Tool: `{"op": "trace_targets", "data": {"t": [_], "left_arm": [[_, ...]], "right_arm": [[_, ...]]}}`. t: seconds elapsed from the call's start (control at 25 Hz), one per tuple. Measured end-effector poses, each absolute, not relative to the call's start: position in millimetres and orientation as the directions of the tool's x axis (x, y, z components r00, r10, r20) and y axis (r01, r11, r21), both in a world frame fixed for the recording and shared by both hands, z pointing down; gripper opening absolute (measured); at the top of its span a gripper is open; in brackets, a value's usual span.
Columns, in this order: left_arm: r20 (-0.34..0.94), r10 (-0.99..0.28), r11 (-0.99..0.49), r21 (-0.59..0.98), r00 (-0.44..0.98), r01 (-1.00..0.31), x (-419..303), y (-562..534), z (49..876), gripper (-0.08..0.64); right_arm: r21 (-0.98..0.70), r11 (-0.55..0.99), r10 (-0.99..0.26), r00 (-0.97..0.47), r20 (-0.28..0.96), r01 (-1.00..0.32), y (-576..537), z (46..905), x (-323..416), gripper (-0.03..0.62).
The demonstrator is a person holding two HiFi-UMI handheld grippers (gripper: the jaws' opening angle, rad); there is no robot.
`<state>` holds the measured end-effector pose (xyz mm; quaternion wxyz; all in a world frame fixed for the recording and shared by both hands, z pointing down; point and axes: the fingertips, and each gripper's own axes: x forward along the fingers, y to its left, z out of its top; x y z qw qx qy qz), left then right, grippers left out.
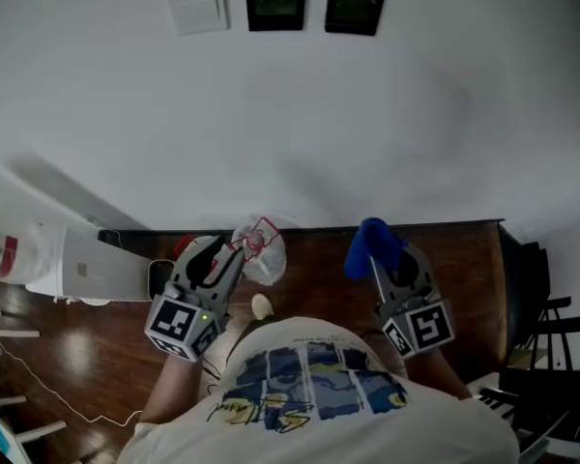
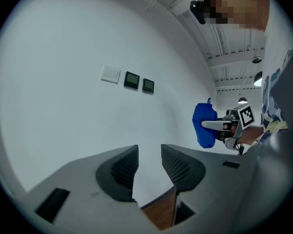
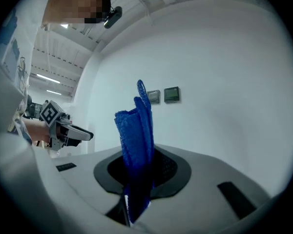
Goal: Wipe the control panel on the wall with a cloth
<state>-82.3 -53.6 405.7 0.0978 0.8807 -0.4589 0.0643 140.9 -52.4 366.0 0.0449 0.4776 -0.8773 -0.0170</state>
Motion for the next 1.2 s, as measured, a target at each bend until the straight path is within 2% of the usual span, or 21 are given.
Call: {"op": "trace_targets", "data": {"t": [0.4,0.96,1.2], "left_arm": [[0.203,-0.811,-0.537,0.112,0.548,-0.836,-29.2,25.6,406.1,0.147],[0.175,-0.805,-0.561,0.089,0.567,-0.823,4.4,61.0,386.8,0.147],[0.184,-0.803,-0.559,0.099,0.567,-0.823,14.2,73.0,389.7,0.147]], "right_arm": [[0.047,0.593,-0.804,-0.594,-0.018,-0.804,12.6,366.0,187.1,0.081],[0.059,0.604,-0.795,-0.606,-0.032,-0.795,54.2,351.0,200.8,0.081],[0.001,0.612,-0.791,-0.612,-0.002,-0.791,69.9,354.9,201.1,0.081]]}}
